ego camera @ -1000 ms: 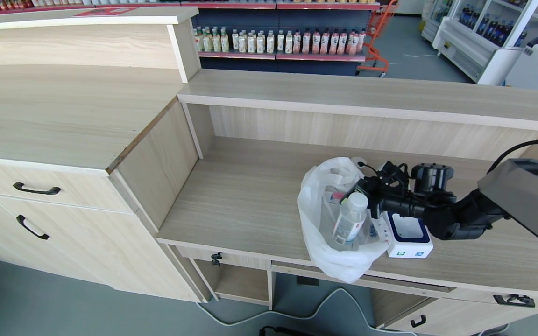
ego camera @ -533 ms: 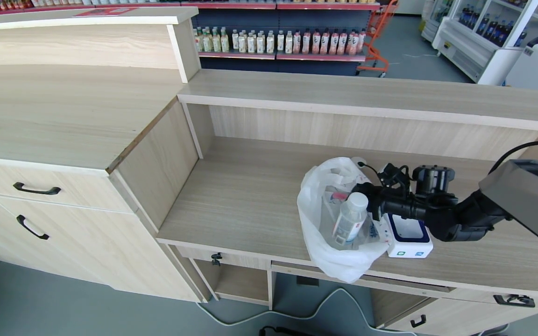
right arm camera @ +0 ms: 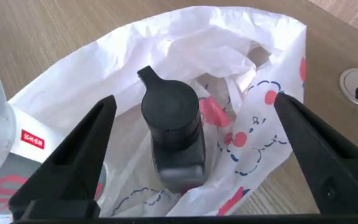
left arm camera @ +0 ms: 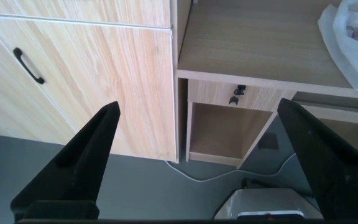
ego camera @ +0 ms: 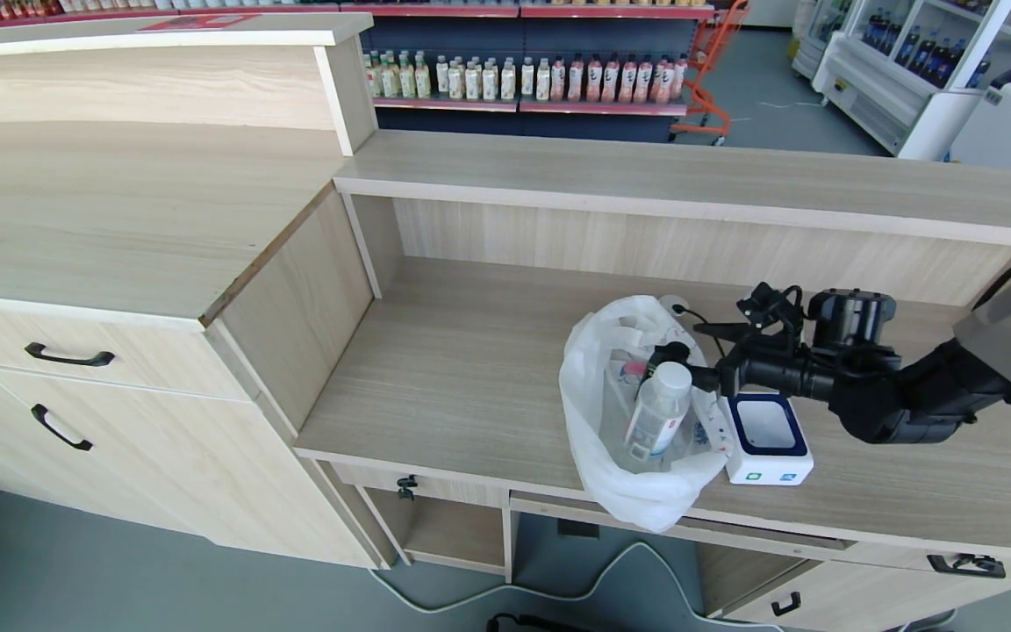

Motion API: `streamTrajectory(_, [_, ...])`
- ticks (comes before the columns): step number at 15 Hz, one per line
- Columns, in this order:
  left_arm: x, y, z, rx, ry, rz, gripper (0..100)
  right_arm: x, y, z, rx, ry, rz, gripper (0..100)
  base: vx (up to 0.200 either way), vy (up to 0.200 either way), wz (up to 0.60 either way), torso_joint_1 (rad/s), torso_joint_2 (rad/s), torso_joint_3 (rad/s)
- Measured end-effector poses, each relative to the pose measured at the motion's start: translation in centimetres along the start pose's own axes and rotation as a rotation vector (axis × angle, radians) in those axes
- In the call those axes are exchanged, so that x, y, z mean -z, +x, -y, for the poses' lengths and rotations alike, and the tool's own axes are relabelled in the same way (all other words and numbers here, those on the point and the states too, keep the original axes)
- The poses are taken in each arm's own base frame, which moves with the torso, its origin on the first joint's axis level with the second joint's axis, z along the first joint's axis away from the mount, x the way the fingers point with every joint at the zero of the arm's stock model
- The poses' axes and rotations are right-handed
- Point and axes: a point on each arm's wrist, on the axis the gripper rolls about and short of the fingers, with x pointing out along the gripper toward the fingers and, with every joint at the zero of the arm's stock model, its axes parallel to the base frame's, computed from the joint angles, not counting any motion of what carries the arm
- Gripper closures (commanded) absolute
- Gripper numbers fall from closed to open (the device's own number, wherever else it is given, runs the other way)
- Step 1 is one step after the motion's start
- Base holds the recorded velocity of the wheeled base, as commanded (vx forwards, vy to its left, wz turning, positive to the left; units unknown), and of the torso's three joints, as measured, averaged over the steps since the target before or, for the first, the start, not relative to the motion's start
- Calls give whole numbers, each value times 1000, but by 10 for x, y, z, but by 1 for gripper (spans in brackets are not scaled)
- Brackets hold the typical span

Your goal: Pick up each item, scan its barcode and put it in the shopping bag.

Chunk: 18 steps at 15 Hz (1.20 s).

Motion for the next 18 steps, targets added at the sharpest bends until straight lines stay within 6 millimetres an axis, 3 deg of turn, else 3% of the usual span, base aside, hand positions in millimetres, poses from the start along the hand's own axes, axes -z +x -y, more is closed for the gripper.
streamTrajectory(3, [0,0,0,0,0,0,0,-29,-38,-8,41,-3,7,0,0,0,0,0,0,0])
streamTrajectory(8, [0,0,0,0,0,0,0,-75,-127,-37,153,-55,5,0,0,0,0,0,0,0])
streamTrajectory(12, [0,0,0,-1,0,0,0,-92,-194,-56,321,-121,-69,0,0,0,-450,-2,1,4])
streamTrajectory(15, [0,0,0,0,0,0,0,-105,-226,-58,438,-113,-77,0,0,0,0,0,0,0])
streamTrajectory(18, [0,0,0,0,0,0,0,-106,-241,-64,543,-47,-74,0,0,0,0,0,0,0])
